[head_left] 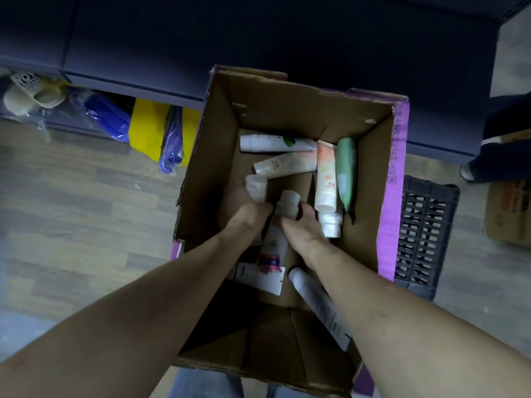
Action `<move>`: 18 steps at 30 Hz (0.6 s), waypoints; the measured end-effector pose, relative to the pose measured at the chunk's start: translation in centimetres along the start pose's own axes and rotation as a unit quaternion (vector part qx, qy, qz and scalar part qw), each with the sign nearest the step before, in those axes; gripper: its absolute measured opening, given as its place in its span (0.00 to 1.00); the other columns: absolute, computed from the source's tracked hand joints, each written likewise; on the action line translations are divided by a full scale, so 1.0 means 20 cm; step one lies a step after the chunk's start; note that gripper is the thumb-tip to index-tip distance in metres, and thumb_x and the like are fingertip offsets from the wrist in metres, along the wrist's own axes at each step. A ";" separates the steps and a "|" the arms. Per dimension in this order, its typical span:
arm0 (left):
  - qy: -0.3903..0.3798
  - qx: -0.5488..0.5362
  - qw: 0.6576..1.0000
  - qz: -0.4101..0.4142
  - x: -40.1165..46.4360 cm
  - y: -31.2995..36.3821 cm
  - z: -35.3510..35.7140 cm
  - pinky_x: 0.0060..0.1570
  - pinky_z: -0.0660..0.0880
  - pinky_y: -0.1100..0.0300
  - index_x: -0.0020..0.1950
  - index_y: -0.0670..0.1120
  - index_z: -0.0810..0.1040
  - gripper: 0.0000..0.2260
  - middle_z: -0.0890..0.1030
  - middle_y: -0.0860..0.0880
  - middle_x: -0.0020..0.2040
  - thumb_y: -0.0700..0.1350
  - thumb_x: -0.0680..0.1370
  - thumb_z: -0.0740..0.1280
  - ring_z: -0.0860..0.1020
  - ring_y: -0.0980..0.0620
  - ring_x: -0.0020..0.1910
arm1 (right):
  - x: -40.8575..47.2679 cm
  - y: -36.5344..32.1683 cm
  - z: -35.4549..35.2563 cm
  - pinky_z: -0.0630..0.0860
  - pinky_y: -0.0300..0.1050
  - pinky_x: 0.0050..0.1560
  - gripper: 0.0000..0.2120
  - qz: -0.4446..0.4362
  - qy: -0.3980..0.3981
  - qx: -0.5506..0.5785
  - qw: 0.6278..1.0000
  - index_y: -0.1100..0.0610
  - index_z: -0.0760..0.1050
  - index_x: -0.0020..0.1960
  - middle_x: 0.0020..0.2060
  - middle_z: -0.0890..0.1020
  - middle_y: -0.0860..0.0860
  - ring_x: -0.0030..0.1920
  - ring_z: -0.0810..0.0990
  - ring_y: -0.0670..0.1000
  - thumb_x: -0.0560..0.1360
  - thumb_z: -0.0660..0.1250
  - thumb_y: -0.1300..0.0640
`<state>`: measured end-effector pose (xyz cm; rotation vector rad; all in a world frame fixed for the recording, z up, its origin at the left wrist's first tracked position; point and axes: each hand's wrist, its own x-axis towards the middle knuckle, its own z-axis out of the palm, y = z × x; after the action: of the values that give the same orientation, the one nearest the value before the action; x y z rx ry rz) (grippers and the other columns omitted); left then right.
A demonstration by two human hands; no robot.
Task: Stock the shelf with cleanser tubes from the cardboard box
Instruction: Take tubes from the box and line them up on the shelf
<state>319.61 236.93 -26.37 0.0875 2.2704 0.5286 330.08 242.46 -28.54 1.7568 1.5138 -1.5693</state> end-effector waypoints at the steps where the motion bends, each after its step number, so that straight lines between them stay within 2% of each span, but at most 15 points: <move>1: -0.006 -0.017 1.000 0.023 -0.04 0.01 -0.02 0.46 0.70 0.60 0.59 0.47 0.73 0.19 0.79 0.46 0.55 0.48 0.71 0.73 0.79 0.45 0.55 | -0.02 -0.01 -0.01 0.77 0.53 0.60 0.30 -0.002 -0.023 -0.007 1.000 0.47 0.69 0.70 0.58 0.79 0.51 0.56 0.80 0.56 0.69 0.69 0.45; 3: -0.002 -0.036 0.997 0.072 -0.10 0.03 -0.06 0.45 0.69 0.61 0.55 0.49 0.72 0.18 0.78 0.49 0.50 0.50 0.69 0.73 0.77 0.50 0.50 | -0.04 -0.01 -0.03 0.78 0.54 0.59 0.31 -0.001 -0.045 -0.022 0.999 0.42 0.71 0.67 0.56 0.81 0.48 0.55 0.81 0.56 0.64 0.68 0.41; 5: 0.003 -0.040 0.992 0.118 -0.13 0.04 -0.10 0.45 0.71 0.60 0.56 0.49 0.72 0.21 0.77 0.54 0.48 0.51 0.68 0.75 0.76 0.53 0.48 | -0.03 0.01 -0.04 0.78 0.53 0.58 0.32 0.011 -0.036 -0.022 0.999 0.38 0.71 0.65 0.53 0.82 0.46 0.53 0.82 0.55 0.61 0.67 0.37; 8: 0.000 -0.072 0.991 0.117 -0.16 0.07 -0.15 0.46 0.74 0.56 0.51 0.48 0.73 0.18 0.75 0.57 0.42 0.58 0.71 0.73 0.77 0.52 0.45 | -0.04 0.00 -0.07 0.81 0.55 0.55 0.33 0.037 -0.024 0.054 0.998 0.41 0.72 0.64 0.50 0.85 0.48 0.48 0.85 0.55 0.60 0.68 0.37; 10: -0.002 -0.077 0.990 0.114 -0.16 0.07 -0.16 0.49 0.74 0.57 0.48 0.46 0.75 0.13 0.75 0.55 0.43 0.56 0.75 0.69 0.77 0.49 0.47 | -0.08 -0.03 -0.09 0.82 0.55 0.53 0.25 0.050 -0.010 0.079 0.996 0.47 0.72 0.63 0.48 0.84 0.52 0.47 0.84 0.56 0.68 0.70 0.44; 12: 0.004 -0.069 0.991 0.116 -0.15 0.06 -0.15 0.53 0.70 0.63 0.47 0.46 0.75 0.06 0.75 0.49 0.53 0.48 0.78 0.68 0.77 0.47 0.54 | -0.12 -0.06 -0.11 0.83 0.54 0.47 0.19 0.076 -0.029 0.124 0.989 0.47 0.70 0.67 0.50 0.83 0.53 0.47 0.84 0.56 0.77 0.65 0.51; 13: 0.004 -0.067 0.992 0.108 -0.14 0.03 -0.15 0.55 0.66 0.68 0.49 0.46 0.75 0.03 0.73 0.47 0.59 0.44 0.77 0.67 0.76 0.48 0.58 | -0.13 -0.06 -0.12 0.84 0.53 0.43 0.20 0.087 -0.060 0.149 0.983 0.45 0.68 0.70 0.53 0.82 0.53 0.46 0.85 0.55 0.80 0.62 0.54; 15: -0.006 -0.061 0.993 0.098 -0.14 -0.01 -0.16 0.59 0.63 0.71 0.58 0.44 0.76 0.11 0.69 0.44 0.67 0.40 0.77 0.66 0.73 0.48 0.63 | -0.13 -0.06 -0.12 0.82 0.45 0.31 0.21 0.095 -0.110 0.171 0.974 0.43 0.64 0.74 0.53 0.82 0.52 0.38 0.84 0.50 0.83 0.56 0.56; 17: -0.025 -0.069 0.994 0.083 -0.13 -0.05 -0.16 0.64 0.70 0.60 0.69 0.47 0.72 0.20 0.73 0.46 0.66 0.46 0.77 0.65 0.75 0.48 0.63 | -0.16 -0.05 -0.13 0.78 0.41 0.26 0.19 0.105 -0.121 0.185 0.970 0.49 0.67 0.74 0.44 0.82 0.54 0.32 0.81 0.50 0.85 0.54 0.55; 18: -0.033 -0.076 0.995 0.058 -0.13 -0.06 -0.16 0.62 0.73 0.56 0.70 0.49 0.71 0.22 0.76 0.47 0.63 0.50 0.76 0.65 0.77 0.47 0.60 | -0.17 -0.05 -0.13 0.79 0.42 0.28 0.18 0.117 -0.124 0.212 0.962 0.53 0.69 0.73 0.43 0.82 0.57 0.34 0.82 0.53 0.85 0.53 0.53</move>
<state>319.23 234.18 -23.22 0.1598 2.1628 0.7474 331.14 243.25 -24.47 1.7823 0.8623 -1.9997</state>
